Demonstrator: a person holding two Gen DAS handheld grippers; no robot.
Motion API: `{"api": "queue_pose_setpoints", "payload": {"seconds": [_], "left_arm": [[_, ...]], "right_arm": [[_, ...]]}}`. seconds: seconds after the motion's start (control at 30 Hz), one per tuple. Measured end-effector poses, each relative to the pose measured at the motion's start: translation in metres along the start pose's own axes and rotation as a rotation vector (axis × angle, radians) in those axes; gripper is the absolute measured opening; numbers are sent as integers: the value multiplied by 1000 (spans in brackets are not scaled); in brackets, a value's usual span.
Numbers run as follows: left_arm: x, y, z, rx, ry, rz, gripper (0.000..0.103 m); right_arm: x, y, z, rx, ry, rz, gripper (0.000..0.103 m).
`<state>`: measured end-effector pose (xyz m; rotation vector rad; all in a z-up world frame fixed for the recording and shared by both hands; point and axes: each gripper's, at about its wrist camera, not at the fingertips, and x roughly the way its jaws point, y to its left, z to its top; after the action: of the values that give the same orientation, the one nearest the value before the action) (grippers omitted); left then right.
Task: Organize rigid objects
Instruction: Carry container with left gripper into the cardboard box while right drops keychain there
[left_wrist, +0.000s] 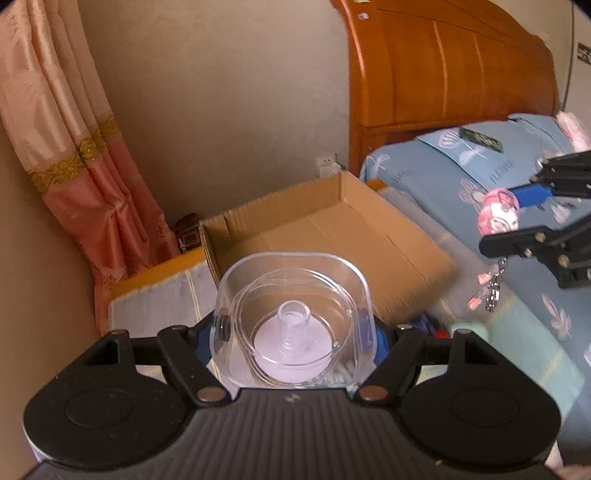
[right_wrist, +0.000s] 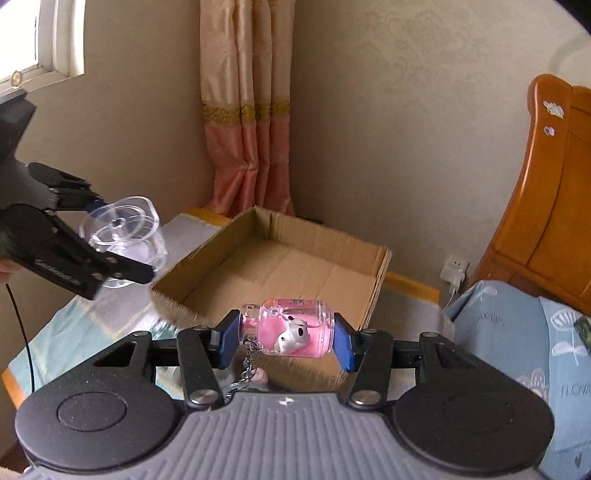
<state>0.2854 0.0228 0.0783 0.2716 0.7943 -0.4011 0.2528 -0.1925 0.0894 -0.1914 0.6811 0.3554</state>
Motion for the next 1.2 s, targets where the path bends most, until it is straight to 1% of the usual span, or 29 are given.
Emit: {"api": "queue_pose_setpoints", "payload": {"seconds": [0.2, 0.33, 0.47, 0.57, 0.63, 0.67, 0.7, 0.77, 0.87, 0.93, 1.1, 1.2], "left_arm": [[44, 12, 35, -4, 27, 11, 75], [74, 16, 53, 4, 43, 21, 75], [100, 23, 65, -4, 54, 28, 75], [117, 27, 70, -20, 69, 17, 75], [126, 29, 71, -22, 76, 15, 75], [130, 28, 72, -21, 79, 17, 75], [134, 28, 72, -22, 84, 18, 75], [139, 27, 71, -21, 92, 12, 75], [145, 25, 72, -12, 97, 14, 75], [147, 23, 72, -8, 95, 13, 75], [152, 23, 74, -10, 93, 23, 76], [150, 25, 75, -24, 71, 55, 82]], "right_arm": [[34, -21, 32, 15, 15, -25, 56], [65, -39, 48, 37, 46, -41, 56], [99, -55, 60, 42, 82, -67, 56], [119, -64, 64, 60, 97, -93, 57], [127, -67, 65, 57, 79, -109, 68], [128, -68, 65, 56, 78, -115, 83], [128, -69, 64, 64, 69, -123, 95], [125, -70, 61, 83, 42, -114, 100], [119, -73, 55, 113, 38, -81, 101], [116, -72, 52, 121, 40, -81, 103], [104, -67, 45, 123, 42, -80, 103], [98, -66, 43, 120, 50, -97, 103]]}}
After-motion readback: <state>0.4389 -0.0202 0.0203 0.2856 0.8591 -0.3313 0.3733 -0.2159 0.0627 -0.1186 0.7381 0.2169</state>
